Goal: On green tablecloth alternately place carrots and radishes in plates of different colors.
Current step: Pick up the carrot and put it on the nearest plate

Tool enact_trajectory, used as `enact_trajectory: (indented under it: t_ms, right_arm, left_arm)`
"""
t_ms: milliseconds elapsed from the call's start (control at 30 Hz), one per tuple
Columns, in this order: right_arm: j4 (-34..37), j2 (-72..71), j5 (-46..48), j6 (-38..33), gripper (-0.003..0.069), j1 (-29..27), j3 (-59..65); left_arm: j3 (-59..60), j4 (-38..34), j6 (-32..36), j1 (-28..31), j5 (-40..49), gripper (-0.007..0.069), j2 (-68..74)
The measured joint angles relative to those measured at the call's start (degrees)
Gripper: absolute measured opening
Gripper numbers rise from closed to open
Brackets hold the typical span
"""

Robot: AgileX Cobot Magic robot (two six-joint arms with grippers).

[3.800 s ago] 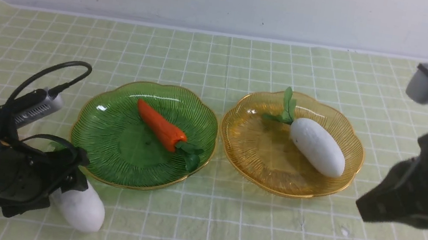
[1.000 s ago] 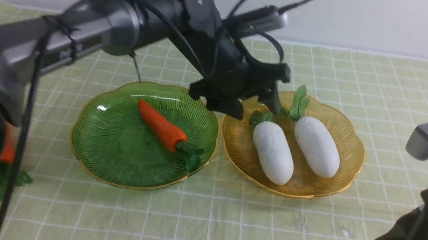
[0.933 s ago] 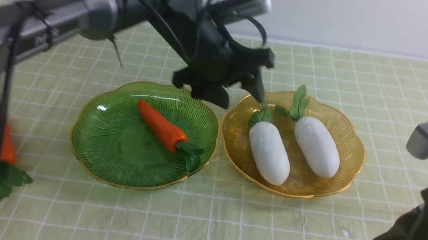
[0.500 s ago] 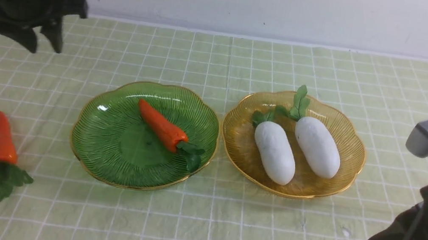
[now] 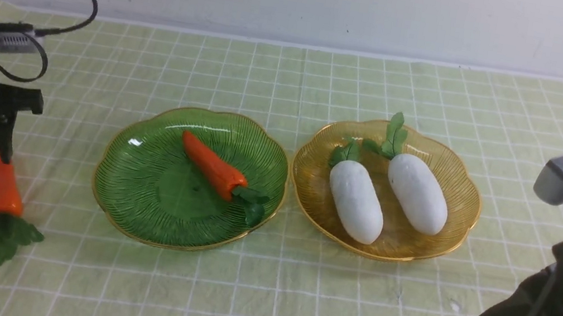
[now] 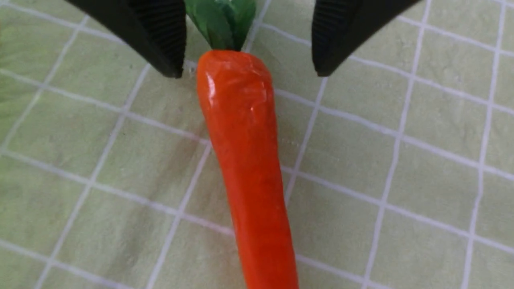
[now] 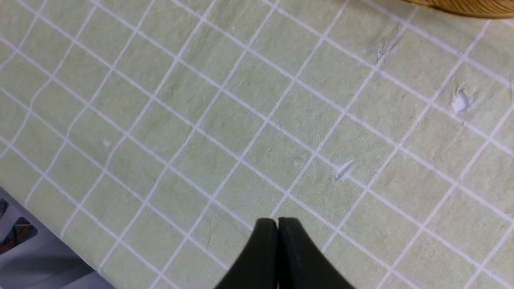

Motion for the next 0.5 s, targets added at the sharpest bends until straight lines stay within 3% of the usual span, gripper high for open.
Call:
enact_trajectory:
  t_ms: [167, 333, 500]
  right_arm:
    - [0.0, 0.0, 0.0, 0.0, -0.0012, 0.0, 0.0]
    - [0.0, 0.0, -0.1, 0.0, -0.0012, 0.0, 0.0]
    - [0.0, 0.0, -0.7, 0.0, -0.0012, 0.0, 0.0]
  left_arm:
    - [0.0, -0.2, 0.0, 0.0, -0.2, 0.0503, 4.9]
    - [0.0, -0.1, 0.0, 0.0, -0.3, 0.0507, 8.9]
    - [0.0, -0.5, 2.0, 0.0, -0.7, 0.0363, 9.9]
